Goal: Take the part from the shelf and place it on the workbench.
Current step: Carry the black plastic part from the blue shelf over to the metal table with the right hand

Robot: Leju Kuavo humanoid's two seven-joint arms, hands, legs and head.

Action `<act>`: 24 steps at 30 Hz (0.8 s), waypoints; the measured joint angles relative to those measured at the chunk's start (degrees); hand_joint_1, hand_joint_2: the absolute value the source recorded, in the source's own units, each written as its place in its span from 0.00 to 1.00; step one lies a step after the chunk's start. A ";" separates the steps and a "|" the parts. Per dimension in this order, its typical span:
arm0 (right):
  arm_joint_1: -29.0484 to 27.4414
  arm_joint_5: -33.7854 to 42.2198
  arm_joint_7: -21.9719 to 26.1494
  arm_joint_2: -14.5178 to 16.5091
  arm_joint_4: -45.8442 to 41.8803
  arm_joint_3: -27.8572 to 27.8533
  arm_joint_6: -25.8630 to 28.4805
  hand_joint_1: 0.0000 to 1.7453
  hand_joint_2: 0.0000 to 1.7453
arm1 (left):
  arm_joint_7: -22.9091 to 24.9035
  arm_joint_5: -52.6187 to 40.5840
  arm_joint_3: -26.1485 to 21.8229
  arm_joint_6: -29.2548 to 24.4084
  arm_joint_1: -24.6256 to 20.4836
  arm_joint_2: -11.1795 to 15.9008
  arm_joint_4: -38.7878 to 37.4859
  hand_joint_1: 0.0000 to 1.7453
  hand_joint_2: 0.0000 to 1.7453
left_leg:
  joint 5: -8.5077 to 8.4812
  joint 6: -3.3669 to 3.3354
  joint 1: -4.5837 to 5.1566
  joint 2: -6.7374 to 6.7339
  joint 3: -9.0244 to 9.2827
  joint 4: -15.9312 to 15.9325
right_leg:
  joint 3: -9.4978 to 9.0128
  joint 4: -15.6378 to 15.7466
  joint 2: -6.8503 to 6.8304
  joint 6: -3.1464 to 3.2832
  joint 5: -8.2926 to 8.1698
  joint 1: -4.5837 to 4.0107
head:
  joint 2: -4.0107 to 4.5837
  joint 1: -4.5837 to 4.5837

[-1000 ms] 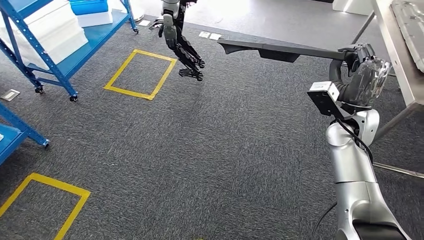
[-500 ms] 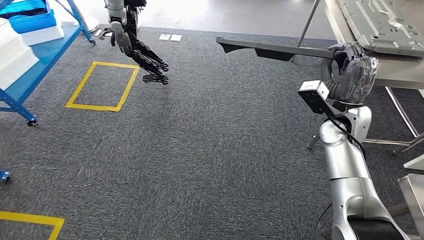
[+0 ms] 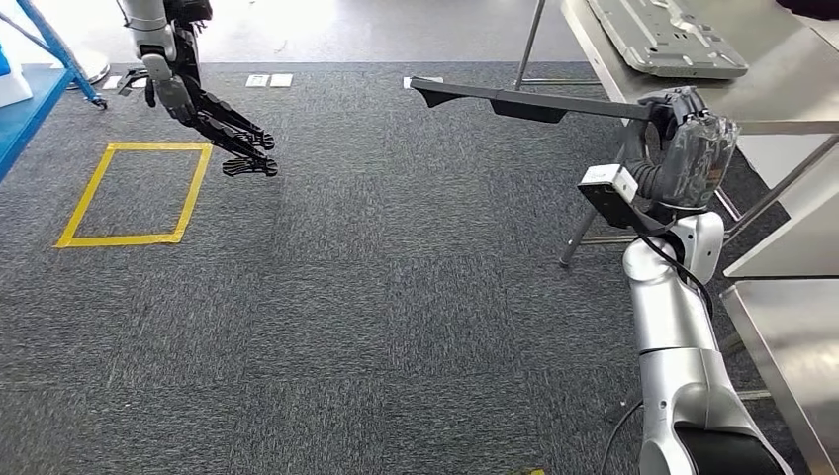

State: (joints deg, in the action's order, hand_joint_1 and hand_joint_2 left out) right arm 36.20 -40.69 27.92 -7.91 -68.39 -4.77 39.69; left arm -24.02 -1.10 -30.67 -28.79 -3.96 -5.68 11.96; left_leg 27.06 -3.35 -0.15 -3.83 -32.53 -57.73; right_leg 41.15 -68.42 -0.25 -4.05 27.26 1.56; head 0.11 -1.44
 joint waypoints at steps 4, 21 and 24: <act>-0.27 -0.08 -0.86 0.14 -0.62 -0.76 0.00 1.00 1.00 | -0.08 -0.14 -0.19 -0.01 -0.02 0.01 0.00 0.00 1.00 | 0.71 1.09 0.46 -2.32 0.33 -0.24 | -6.05 11.27 -3.75 0.03 -2.89 -0.57 | 0.00 0.13; -2.95 -0.13 -2.04 0.03 -5.08 -3.25 0.07 1.00 1.00 | -0.31 -1.41 -0.37 0.13 -0.08 -0.33 0.01 0.00 1.00 | 0.86 1.57 -0.77 7.23 -1.04 -2.29 | -4.83 10.63 8.63 1.01 -3.80 -0.49 | 0.00 0.53; -4.66 -0.43 -2.71 -0.49 -7.11 -4.77 0.10 1.00 1.00 | -0.17 -2.07 -0.37 0.46 -0.26 -0.39 0.04 0.00 1.00 | 0.00 -0.07 -0.43 4.94 -0.86 -1.30 | -2.39 6.85 4.60 0.58 -1.94 -0.69 | -0.01 0.27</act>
State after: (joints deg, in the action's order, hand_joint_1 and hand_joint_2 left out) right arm 31.54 -41.12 25.22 -8.40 -75.49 -9.54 39.80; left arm -24.19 -3.17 -31.04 -28.33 -4.21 -6.07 11.99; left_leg 27.06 -3.42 -0.58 1.11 -33.39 -59.03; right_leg 38.76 -61.57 4.35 -3.47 25.32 0.87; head 0.10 -1.17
